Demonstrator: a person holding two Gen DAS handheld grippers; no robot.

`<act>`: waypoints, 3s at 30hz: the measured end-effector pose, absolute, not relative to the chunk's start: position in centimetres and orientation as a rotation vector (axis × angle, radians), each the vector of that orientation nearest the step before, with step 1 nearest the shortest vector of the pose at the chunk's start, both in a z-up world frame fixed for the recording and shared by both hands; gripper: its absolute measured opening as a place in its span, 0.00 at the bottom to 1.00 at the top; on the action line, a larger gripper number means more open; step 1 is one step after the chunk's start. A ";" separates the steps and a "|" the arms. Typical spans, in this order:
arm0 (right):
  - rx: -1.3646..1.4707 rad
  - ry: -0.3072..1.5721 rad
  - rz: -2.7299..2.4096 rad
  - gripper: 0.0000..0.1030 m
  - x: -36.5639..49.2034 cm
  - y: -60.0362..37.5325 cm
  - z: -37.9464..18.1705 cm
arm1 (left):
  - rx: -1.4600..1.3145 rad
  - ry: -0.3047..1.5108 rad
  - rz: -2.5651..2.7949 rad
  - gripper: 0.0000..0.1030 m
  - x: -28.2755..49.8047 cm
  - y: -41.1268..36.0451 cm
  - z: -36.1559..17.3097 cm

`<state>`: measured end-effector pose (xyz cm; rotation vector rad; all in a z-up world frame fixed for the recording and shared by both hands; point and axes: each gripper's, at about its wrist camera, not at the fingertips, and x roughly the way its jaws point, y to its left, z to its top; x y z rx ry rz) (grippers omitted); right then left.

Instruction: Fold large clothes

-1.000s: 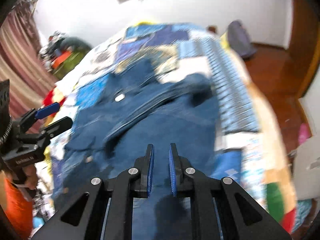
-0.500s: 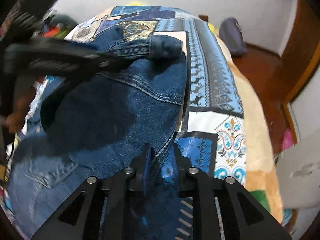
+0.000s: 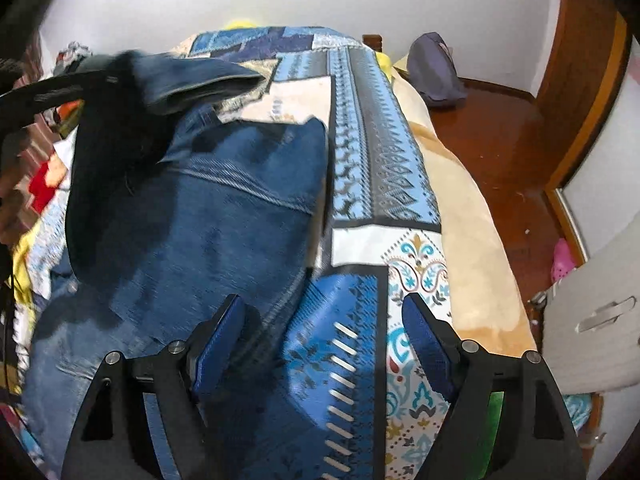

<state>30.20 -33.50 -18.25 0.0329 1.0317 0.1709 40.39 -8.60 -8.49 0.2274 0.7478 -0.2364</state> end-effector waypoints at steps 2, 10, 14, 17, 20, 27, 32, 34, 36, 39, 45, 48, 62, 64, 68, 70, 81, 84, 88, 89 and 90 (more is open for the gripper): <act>0.050 1.019 0.192 0.77 30.4 -32.9 -17.6 | 0.204 0.703 -0.197 0.05 39.7 -5.9 -6.5; -0.001 1.101 0.212 0.77 31.3 -28.9 -19.6 | 0.170 0.627 -0.091 0.05 36.9 3.2 -5.4; -0.034 1.092 0.201 0.77 31.5 -27.5 -19.3 | 0.138 0.741 -0.030 0.06 36.7 7.4 -10.2; -0.049 1.107 0.206 0.77 31.9 -26.8 -19.6 | 0.078 0.839 -0.003 0.08 36.3 10.3 -14.4; -0.052 1.124 0.207 0.77 32.0 -26.3 -20.1 | 0.015 0.936 0.003 0.17 35.2 12.7 -19.0; -0.030 1.133 0.201 0.77 32.3 -26.5 -20.2 | -0.095 1.077 0.035 0.46 31.3 16.1 -25.0; -0.012 1.130 0.202 0.77 32.2 -26.8 -20.0 | -0.173 1.103 0.052 0.48 29.6 18.5 -25.8; -0.012 1.124 0.206 0.77 32.1 -26.8 -19.7 | -0.189 1.092 0.048 0.51 29.0 19.2 -25.2; -0.007 1.113 0.215 0.77 32.1 -26.9 -19.2 | -0.172 1.083 0.048 0.52 28.7 19.5 -24.1; 0.030 1.081 0.232 0.77 32.3 -27.4 -17.9 | -0.115 1.058 0.061 0.57 28.8 19.9 -22.0; 0.110 1.025 0.249 0.77 34.5 -28.4 -15.6 | -0.086 0.975 0.101 0.76 30.9 22.3 -18.6; 0.109 1.016 0.228 0.77 36.4 -28.8 -15.6 | -0.139 1.008 0.107 0.76 34.0 23.8 -19.9; 0.209 1.117 0.281 0.28 45.4 -27.8 -20.9 | -0.193 1.193 0.085 0.23 43.1 24.1 -29.4; 0.181 1.092 0.282 0.21 45.9 -27.0 -20.9 | -0.170 1.174 0.120 0.15 43.2 23.6 -29.0; 0.116 1.033 0.308 0.15 47.6 -25.2 -19.4 | -0.127 1.106 0.189 0.06 42.6 23.7 -26.7; 0.076 1.015 0.327 0.14 49.0 -23.7 -18.7 | -0.124 1.053 0.222 0.05 41.9 24.6 -24.8; -0.143 0.973 0.307 0.15 55.4 -15.5 -20.2 | -0.111 1.052 0.343 0.05 42.7 30.2 -23.9; -0.221 1.013 0.261 0.24 56.0 -14.9 -21.9 | -0.094 1.080 0.350 0.06 43.0 30.0 -25.3; -0.317 0.966 0.189 0.58 55.7 -15.3 -22.5 | -0.054 1.089 0.366 0.07 43.5 29.5 -26.5; -0.324 0.960 0.178 0.66 55.7 -15.5 -22.5 | -0.043 1.084 0.368 0.07 43.5 29.4 -26.6; -0.315 0.966 0.182 0.67 55.7 -15.9 -22.4 | -0.040 1.082 0.368 0.08 43.4 29.4 -26.5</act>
